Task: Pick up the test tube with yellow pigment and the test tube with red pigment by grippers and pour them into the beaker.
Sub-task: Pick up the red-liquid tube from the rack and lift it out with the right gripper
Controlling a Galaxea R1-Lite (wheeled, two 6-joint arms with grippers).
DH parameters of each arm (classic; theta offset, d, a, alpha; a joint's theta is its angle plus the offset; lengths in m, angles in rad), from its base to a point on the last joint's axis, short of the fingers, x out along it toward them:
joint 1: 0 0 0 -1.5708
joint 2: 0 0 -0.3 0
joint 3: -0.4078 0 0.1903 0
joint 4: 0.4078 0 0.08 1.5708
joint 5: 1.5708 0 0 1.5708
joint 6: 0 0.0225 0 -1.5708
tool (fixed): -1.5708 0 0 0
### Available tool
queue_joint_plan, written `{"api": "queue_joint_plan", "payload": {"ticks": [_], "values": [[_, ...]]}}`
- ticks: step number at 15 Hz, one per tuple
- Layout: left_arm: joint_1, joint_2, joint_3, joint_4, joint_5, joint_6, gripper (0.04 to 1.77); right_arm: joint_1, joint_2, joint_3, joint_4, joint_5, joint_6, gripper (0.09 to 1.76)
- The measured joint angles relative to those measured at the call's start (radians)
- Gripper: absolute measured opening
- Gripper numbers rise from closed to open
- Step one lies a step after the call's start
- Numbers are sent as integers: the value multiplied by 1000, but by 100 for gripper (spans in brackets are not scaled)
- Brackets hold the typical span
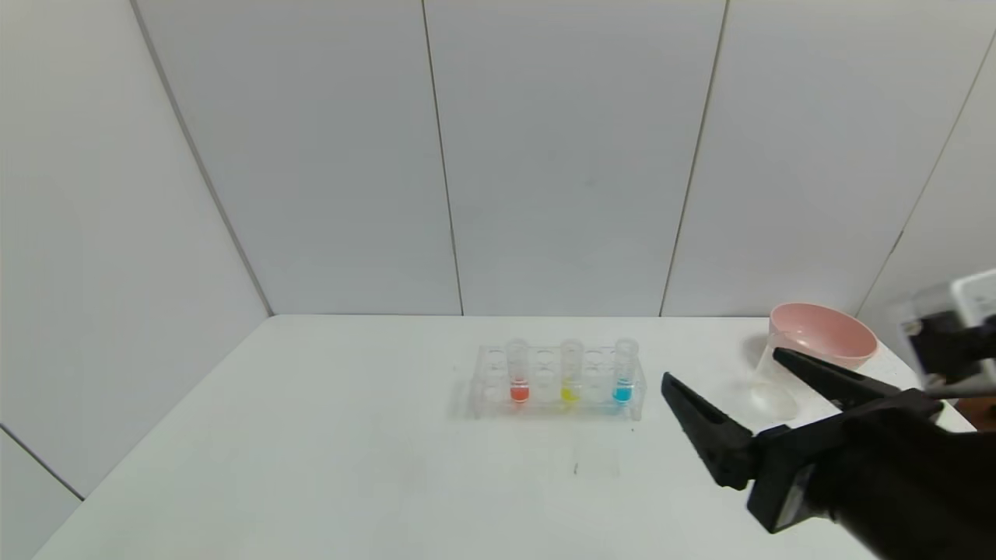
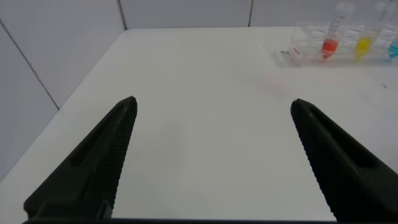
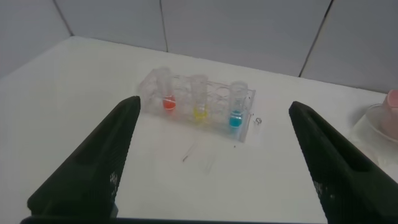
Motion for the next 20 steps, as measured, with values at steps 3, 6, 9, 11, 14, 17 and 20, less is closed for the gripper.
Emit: {"api": "queue_joint_plan", "payload": {"ticks": [3, 6, 9, 11, 14, 17, 20], "values": [[0, 0, 0, 0, 0, 0, 176, 65, 163, 12, -128, -143, 6, 171], [0, 0, 0, 0, 0, 0, 176, 124, 301, 16, -229, -240, 32, 171], [0, 0, 0, 0, 0, 0, 176, 160, 429, 5, -333, -298, 50, 171], [0, 0, 0, 0, 0, 0, 176, 174, 496, -17, -387, -330, 43, 171], [0, 0, 0, 0, 0, 0, 176, 168, 554, -57, -403, -326, 44, 171], [0, 0, 0, 0, 0, 0, 176, 135, 618, -95, -414, -328, 43, 171], [0, 0, 0, 0, 0, 0, 176, 110, 693, -174, -422, -326, 44, 171]]}}
